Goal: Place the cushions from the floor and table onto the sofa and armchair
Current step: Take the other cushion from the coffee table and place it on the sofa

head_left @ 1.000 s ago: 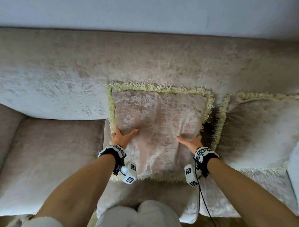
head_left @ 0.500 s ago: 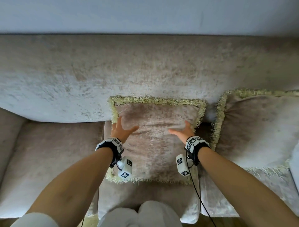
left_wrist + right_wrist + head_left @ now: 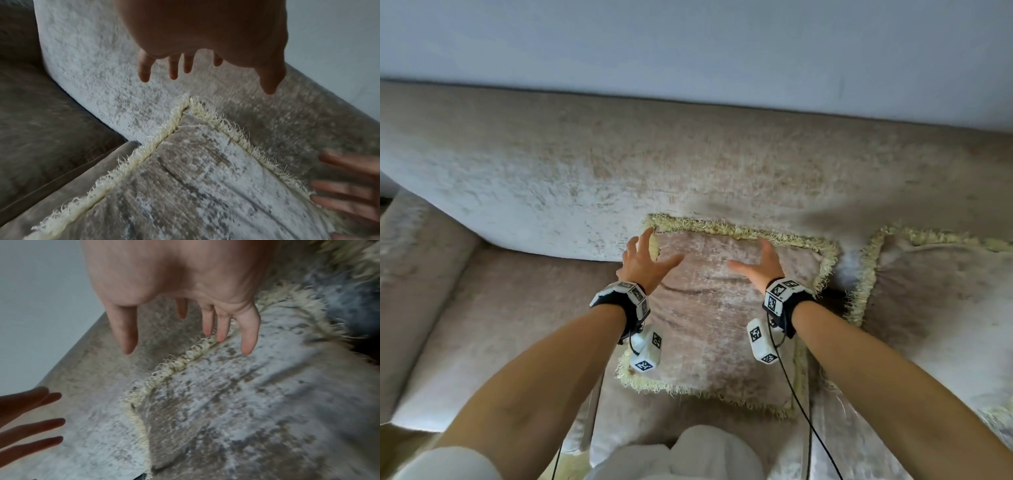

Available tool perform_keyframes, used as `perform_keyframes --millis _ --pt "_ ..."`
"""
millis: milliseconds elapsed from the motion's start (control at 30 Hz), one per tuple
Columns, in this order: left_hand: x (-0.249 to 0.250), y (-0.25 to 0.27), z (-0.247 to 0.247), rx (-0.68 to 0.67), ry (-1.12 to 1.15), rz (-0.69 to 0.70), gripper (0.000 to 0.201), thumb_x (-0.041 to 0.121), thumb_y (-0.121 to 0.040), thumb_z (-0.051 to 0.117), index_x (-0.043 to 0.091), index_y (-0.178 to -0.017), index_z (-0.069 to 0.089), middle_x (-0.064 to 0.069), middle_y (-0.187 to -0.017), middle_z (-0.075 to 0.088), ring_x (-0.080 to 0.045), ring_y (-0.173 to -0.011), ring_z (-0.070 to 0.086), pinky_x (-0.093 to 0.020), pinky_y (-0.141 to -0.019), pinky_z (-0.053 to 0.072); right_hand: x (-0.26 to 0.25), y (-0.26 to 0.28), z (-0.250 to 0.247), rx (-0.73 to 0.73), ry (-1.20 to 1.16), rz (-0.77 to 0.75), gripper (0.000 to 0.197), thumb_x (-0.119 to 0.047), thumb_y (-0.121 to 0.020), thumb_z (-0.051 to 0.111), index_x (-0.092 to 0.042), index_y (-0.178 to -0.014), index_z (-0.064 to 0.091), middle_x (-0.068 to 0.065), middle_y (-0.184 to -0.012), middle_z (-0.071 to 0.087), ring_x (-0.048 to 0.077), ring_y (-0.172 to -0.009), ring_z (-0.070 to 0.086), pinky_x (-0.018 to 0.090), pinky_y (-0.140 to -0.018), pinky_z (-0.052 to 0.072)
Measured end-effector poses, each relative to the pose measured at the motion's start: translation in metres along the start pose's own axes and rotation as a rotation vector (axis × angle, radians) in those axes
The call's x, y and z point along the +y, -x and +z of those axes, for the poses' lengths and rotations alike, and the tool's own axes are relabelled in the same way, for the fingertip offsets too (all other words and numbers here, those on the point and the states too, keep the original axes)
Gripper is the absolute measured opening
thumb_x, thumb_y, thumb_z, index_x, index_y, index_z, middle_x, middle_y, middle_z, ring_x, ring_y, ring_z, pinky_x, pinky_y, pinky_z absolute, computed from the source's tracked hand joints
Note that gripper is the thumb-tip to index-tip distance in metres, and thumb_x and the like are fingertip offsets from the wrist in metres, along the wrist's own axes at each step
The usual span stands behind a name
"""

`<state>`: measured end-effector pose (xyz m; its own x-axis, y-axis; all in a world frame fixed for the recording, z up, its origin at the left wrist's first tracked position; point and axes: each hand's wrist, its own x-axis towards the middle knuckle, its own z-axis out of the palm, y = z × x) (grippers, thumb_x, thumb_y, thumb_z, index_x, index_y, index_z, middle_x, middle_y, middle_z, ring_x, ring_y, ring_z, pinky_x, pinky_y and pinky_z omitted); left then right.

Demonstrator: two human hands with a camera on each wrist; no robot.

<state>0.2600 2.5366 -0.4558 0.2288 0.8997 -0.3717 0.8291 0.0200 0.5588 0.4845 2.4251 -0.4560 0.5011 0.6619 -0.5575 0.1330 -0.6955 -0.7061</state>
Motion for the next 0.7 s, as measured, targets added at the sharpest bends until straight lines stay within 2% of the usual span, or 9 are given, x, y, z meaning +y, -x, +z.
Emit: perform_keyframes --millis 133,233,333,533,700 --pt "-0.008 0.023 -0.033 0.132 -0.003 -0.003 0.089 0.072 -0.074 0.061 0.04 -0.148 0.022 -0.004 -0.157 0.022 -0.029 -0.141 0.027 -0.059 -0.107 0.032 -0.037 0.007 0.016 -0.036 0.059 -0.134 0.096 -0.043 -0.074 0.081 -0.027 -0.149 0.023 0.011 -0.153 0.028 0.033 -0.137 0.035 0.047 -0.107 0.037" --pt "-0.026 0.045 -0.062 0.21 -0.012 -0.042 0.086 0.069 -0.076 0.062 0.041 -0.148 0.023 -0.003 -0.157 0.021 -0.027 -0.142 0.025 -0.058 -0.108 0.031 -0.064 0.019 0.037 -0.093 0.131 -0.225 0.1 -0.051 -0.071 0.081 -0.027 -0.149 0.023 0.012 -0.153 0.025 0.033 -0.138 0.033 0.048 -0.108 0.036" --pt "-0.054 0.069 -0.091 0.282 0.009 -0.083 0.084 0.068 -0.077 0.061 0.04 -0.147 0.024 -0.002 -0.158 0.021 -0.025 -0.144 0.021 -0.057 -0.108 0.031 -0.091 0.036 0.067 -0.141 0.19 -0.304 0.094 -0.045 -0.074 0.08 -0.026 -0.149 0.026 0.013 -0.15 0.028 0.033 -0.135 0.036 0.042 -0.104 0.037" --pt "-0.124 0.139 -0.144 0.512 0.065 -0.189 0.076 0.062 -0.081 0.062 0.036 -0.146 0.031 -0.002 -0.154 0.029 -0.025 -0.141 0.026 -0.055 -0.107 0.031 -0.133 0.089 0.147 -0.264 0.344 -0.479 0.082 -0.042 -0.078 0.075 -0.03 -0.145 0.029 0.009 -0.146 0.029 0.031 -0.132 0.036 0.038 -0.098 0.037" --pt "-0.213 0.217 -0.176 0.639 0.126 -0.353 0.078 0.061 -0.08 0.063 0.037 -0.146 0.03 -0.006 -0.154 0.028 -0.027 -0.142 0.025 -0.056 -0.108 0.031 -0.156 0.162 0.235 -0.39 0.479 -0.624 0.079 -0.044 -0.078 0.074 -0.032 -0.144 0.031 0.009 -0.142 0.033 0.03 -0.132 0.034 0.04 -0.104 0.035"
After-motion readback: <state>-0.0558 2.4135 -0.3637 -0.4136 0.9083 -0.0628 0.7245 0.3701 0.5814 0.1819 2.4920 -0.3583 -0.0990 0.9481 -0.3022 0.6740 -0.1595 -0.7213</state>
